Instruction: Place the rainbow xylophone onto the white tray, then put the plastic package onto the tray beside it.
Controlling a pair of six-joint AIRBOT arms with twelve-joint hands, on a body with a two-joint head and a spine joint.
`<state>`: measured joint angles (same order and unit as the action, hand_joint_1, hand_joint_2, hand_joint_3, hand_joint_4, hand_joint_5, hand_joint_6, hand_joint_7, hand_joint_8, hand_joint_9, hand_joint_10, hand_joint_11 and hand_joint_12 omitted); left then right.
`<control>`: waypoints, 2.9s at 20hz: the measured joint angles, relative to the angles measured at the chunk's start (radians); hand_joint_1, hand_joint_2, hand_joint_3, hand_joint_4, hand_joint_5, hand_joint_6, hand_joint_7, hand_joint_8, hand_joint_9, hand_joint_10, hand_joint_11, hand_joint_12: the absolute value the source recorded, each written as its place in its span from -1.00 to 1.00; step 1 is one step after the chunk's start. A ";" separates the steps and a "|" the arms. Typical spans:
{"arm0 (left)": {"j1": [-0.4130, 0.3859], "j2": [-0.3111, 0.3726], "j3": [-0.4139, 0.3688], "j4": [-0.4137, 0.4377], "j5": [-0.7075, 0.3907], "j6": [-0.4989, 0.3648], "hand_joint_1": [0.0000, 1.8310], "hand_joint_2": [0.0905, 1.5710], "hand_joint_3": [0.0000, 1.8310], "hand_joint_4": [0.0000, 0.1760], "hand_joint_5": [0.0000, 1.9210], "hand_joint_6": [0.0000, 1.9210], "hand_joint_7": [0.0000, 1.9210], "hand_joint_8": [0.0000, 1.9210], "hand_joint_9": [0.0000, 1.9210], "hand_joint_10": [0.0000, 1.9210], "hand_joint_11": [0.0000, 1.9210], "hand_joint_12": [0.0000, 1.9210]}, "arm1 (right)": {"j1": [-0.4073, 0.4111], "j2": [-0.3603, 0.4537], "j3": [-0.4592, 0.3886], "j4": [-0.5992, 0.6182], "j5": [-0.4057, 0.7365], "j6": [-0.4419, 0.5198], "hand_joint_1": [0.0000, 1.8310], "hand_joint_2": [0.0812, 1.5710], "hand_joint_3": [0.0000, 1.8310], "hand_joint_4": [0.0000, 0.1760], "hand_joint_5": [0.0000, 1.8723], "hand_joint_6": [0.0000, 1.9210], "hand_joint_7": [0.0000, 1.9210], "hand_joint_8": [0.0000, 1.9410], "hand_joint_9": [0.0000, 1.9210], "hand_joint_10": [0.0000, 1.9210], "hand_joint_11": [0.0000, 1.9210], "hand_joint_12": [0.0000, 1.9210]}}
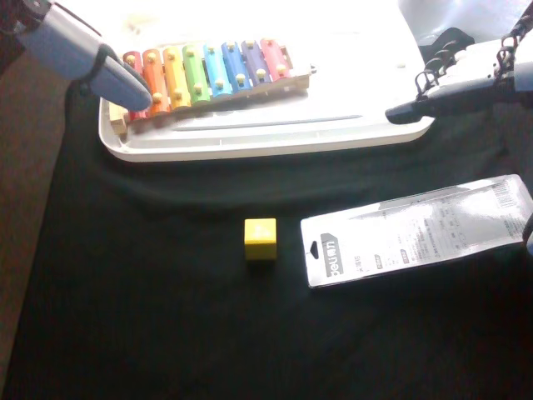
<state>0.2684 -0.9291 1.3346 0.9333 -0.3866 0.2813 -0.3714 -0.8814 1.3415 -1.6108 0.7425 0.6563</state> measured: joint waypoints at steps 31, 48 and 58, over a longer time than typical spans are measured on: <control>0.082 0.034 -0.042 -0.085 0.001 0.053 -0.05 -0.18 -1.00 -0.45 -1.00 -1.00 -0.98 -1.00 -0.99 -1.00 -1.00 -1.00 | -0.138 -0.034 -0.002 -0.016 -0.103 0.002 -0.32 -0.41 -1.00 -1.00 -0.84 -1.00 -0.80 -1.00 -0.74 -1.00 -0.69 -0.80; 0.117 0.025 -0.042 -0.126 -0.008 0.079 -0.08 -0.19 -1.00 -0.38 -1.00 -1.00 -1.00 -1.00 -0.99 -1.00 -1.00 -1.00 | -0.160 -0.059 0.032 -0.009 -0.151 0.002 -0.27 -0.35 -1.00 -1.00 -0.85 -1.00 -0.81 -0.99 -0.76 -0.99 -0.65 -0.90; 0.128 0.021 -0.042 -0.148 -0.015 0.094 -0.03 -0.20 -1.00 -0.38 -1.00 -1.00 -1.00 -1.00 -1.00 -1.00 -1.00 -1.00 | -0.177 -0.073 0.034 -0.047 -0.161 0.002 -0.34 -0.33 -0.99 -1.00 -0.84 -0.99 -0.79 -0.99 -0.76 -1.00 -0.67 -0.92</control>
<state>0.3965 -0.9081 1.2930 0.7849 -0.4019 0.3756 -0.5484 -0.9543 1.3758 -1.6581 0.5816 0.6586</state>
